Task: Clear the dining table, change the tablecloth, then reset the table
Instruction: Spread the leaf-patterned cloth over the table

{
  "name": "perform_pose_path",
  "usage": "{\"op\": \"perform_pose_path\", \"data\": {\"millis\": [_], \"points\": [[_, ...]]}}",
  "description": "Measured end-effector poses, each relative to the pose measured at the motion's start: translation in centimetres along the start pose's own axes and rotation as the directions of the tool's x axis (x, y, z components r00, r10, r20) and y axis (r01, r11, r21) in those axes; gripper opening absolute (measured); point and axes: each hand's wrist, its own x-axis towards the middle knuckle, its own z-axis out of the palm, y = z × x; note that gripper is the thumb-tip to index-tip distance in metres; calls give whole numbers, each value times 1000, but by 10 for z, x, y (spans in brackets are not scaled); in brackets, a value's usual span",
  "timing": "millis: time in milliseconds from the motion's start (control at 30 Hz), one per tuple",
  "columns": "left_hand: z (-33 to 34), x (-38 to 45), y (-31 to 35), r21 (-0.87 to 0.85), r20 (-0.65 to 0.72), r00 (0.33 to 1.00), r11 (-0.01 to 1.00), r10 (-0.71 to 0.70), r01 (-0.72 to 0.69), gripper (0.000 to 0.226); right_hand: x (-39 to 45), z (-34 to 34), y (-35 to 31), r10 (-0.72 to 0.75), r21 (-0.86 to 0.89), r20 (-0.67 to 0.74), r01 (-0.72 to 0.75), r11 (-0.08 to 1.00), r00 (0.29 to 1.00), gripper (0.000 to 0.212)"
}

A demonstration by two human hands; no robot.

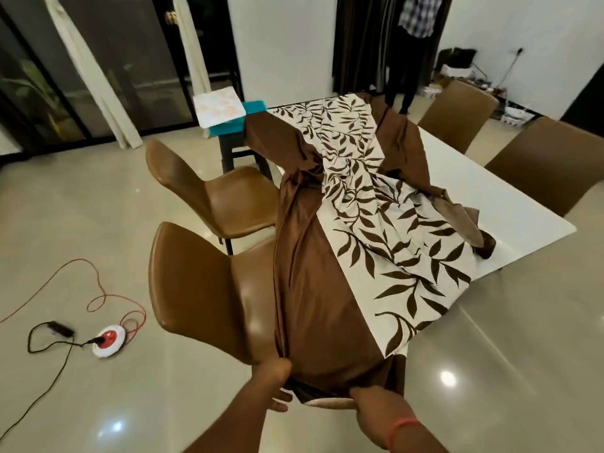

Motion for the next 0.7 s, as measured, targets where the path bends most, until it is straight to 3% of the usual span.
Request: {"op": "perform_pose_path", "data": {"millis": [133,300,400,500,600,700], "points": [[-2,7,4,431,25,1000,902,11,-21,25,-9,9,-2,67,-30,6,-67,997,998,32],[5,8,12,717,42,973,671,229,-189,20,-11,30,7,166,-101,146,-152,983,975,35],[12,16,16,821,46,925,514,377,-250,30,-13,45,16,225,-111,205,-206,972,953,39],[22,22,20,850,68,859,422,508,-317,33,-17,57,26,292,-73,228,-283,956,929,50],[38,40,28,831,128,850,412,511,-373,32,-17,64,37,297,-2,167,-301,954,940,71],[59,37,44,803,117,849,454,516,-386,29,-16,53,49,191,-75,163,-181,981,968,51]]}}
